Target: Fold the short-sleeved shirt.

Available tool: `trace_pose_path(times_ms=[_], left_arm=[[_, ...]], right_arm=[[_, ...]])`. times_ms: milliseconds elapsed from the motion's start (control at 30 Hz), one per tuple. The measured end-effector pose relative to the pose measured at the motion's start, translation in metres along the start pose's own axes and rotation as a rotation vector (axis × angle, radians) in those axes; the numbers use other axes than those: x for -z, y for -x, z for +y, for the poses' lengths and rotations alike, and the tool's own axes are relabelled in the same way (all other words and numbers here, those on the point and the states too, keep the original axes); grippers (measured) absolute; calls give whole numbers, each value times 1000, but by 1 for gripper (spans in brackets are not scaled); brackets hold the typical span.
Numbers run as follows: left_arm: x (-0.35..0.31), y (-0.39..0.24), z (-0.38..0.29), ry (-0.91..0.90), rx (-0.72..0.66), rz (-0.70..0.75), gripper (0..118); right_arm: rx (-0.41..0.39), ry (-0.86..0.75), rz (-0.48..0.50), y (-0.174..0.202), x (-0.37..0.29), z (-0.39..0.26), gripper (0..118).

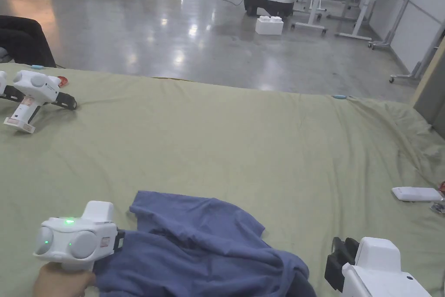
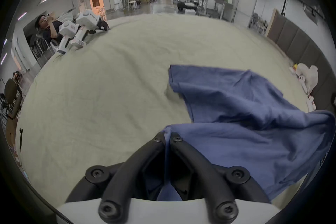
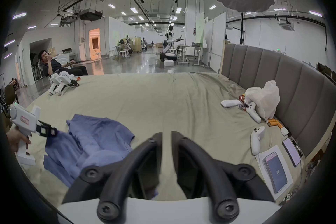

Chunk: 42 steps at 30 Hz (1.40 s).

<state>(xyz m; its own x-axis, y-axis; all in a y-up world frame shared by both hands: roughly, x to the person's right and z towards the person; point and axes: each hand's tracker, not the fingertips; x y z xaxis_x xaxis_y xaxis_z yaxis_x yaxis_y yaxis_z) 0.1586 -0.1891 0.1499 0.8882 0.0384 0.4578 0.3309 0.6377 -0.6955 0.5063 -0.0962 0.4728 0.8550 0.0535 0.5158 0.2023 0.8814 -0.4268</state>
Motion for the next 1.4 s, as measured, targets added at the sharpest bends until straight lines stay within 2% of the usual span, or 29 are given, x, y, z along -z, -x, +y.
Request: trace_pose_path(times_ms=[33, 100, 200, 300, 433, 633, 700, 733, 767, 833, 933, 1000, 1133, 1400], left_arm=[[-8, 1, 1, -14, 10, 5, 0], [-25, 4, 2, -57, -3, -10, 0], [-48, 10, 4, -101, -30, -23, 0], [-66, 14, 4, -134, -23, -11, 0], [-76, 19, 3, -150, -26, -5, 0], [-76, 21, -4, -143, -25, 1, 0], [-74, 21, -9, -135, -33, -3, 0], [-73, 20, -12, -134, -34, -2, 0], [-71, 20, -15, -131, -34, 0, 0], [-69, 19, -20, -118, -36, 3, 0], [-67, 20, -27, -109, -46, 0, 0], [-70, 21, -27, -110, -50, -3, 0], [-82, 22, -18, -152, -42, 1, 0], [-142, 19, 39, -345, -29, -44, 0]], right_arm=[[6, 17, 10, -4, 1, -3, 34], [11, 76, 49, -10, 3, -7, 49], [-33, 151, 77, -11, 4, -17, 63], [-71, 235, 98, -7, 3, -33, 64], [-68, 309, 149, 0, 2, -57, 69], [-59, 367, 152, 13, 39, -80, 70], [-35, 403, 161, 16, 55, -84, 66], [-14, 416, 164, 18, 61, -86, 59], [-9, 415, 176, 19, 66, -87, 48], [-9, 414, 203, 24, 67, -88, 7], [-60, 388, 179, 30, 62, -87, 4], [-67, 354, 156, 28, 54, -84, 4], [-130, 210, 58, 17, 32, -59, 4], [-129, -35, 1, -17, -2, 27, 3]])
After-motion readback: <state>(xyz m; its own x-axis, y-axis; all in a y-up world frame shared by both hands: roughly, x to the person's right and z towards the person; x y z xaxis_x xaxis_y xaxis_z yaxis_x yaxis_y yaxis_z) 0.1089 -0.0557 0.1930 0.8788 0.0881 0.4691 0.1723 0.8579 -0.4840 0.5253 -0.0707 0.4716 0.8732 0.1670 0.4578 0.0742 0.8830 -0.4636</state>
